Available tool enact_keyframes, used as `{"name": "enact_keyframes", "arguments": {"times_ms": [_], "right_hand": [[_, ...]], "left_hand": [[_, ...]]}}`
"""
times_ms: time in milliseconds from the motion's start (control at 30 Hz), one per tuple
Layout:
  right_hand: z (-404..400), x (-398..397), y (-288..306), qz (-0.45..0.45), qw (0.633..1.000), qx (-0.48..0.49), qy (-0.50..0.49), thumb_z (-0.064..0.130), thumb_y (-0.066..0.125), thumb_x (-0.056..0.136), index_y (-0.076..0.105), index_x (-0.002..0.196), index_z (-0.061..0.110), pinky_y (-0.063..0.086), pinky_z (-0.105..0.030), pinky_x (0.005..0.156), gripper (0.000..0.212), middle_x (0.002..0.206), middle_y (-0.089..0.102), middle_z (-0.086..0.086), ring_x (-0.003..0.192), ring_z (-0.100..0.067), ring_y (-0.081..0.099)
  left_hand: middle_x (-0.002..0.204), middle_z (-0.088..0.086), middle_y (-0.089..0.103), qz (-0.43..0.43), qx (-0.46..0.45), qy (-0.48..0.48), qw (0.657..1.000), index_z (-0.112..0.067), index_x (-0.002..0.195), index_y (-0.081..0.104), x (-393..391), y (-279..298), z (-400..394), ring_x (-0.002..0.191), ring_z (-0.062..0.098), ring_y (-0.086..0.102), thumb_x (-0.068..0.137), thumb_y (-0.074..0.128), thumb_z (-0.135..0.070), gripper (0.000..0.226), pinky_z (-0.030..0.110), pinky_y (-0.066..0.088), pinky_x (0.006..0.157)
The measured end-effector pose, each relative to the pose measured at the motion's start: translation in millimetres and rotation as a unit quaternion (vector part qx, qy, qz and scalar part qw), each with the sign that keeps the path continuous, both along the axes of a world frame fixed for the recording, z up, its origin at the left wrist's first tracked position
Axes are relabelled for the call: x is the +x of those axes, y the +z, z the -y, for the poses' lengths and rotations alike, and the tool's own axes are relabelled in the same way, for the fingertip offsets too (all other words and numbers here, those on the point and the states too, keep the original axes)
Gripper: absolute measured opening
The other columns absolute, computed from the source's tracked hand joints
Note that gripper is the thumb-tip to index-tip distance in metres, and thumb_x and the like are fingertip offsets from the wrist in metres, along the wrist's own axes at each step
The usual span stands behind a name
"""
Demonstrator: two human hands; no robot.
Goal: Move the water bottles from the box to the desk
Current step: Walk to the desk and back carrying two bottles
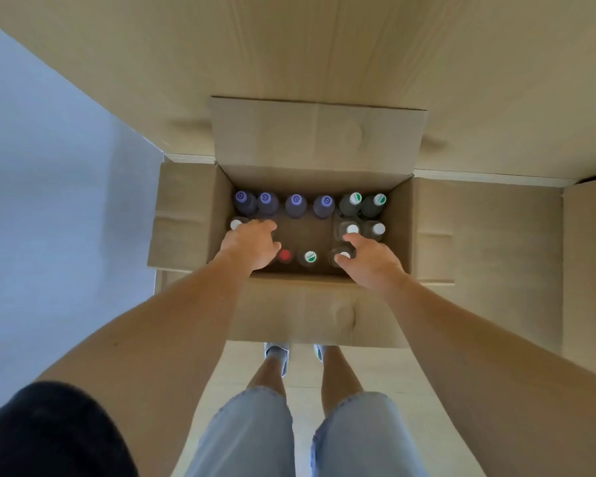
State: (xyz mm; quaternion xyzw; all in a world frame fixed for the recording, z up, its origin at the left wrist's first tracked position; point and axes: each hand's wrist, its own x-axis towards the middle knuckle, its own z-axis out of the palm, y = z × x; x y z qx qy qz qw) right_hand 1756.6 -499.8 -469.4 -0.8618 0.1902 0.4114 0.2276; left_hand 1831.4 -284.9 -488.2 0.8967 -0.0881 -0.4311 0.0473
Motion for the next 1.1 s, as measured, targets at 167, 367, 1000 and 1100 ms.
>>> {"name": "enact_keyframes", "arguments": {"times_ms": [167,367,1000,1100], "right_hand": [[15.6,3.7,-68.8,-0.023,1.000,-0.004,0.013,0.046,0.049,0.100,0.032,0.153,0.029,0.042,-0.041,0.105,0.058,0.143,0.053,-0.004,0.133,-0.030,0.047],[26.7,-2.1,-137.6,-0.028,0.999,0.007,0.027,0.044,0.053,0.100,0.034,0.153,0.029,0.040,-0.039,0.106,0.059,0.147,0.050,-0.006,0.136,-0.028,0.044],[28.9,15.2,-244.5,-0.045,0.984,-0.026,0.173,0.011,0.070,0.089,0.043,0.147,0.025,0.047,-0.042,0.103,0.065,0.141,0.053,-0.009,0.129,-0.031,0.051],[29.4,18.0,-255.7,-0.043,0.978,-0.032,0.203,0.008,0.071,0.088,0.046,0.145,0.021,0.048,-0.042,0.102,0.063,0.138,0.054,-0.011,0.127,-0.032,0.053]], "left_hand": [[0.151,0.004,0.045,-0.023,-0.015,-0.015,0.999,-0.027,0.151,0.038,6.9,-74.5,20.4,0.136,0.029,0.045,0.099,0.054,-0.043,0.056,0.047,0.043,0.108],[0.143,0.002,0.055,-0.056,-0.040,-0.064,0.996,-0.027,0.148,0.045,1.1,-146.6,45.8,0.131,0.026,0.050,0.095,0.064,-0.044,0.059,0.040,0.046,0.103],[0.131,0.002,0.063,-0.039,-0.018,-0.216,0.975,-0.030,0.141,0.050,-4.8,-254.6,68.8,0.120,0.027,0.059,0.074,0.085,-0.045,0.077,0.040,0.050,0.094],[0.131,0.002,0.062,-0.016,-0.014,-0.247,0.969,-0.030,0.140,0.051,-3.2,-263.0,69.7,0.124,0.027,0.054,0.074,0.084,-0.048,0.076,0.039,0.044,0.098]]}}
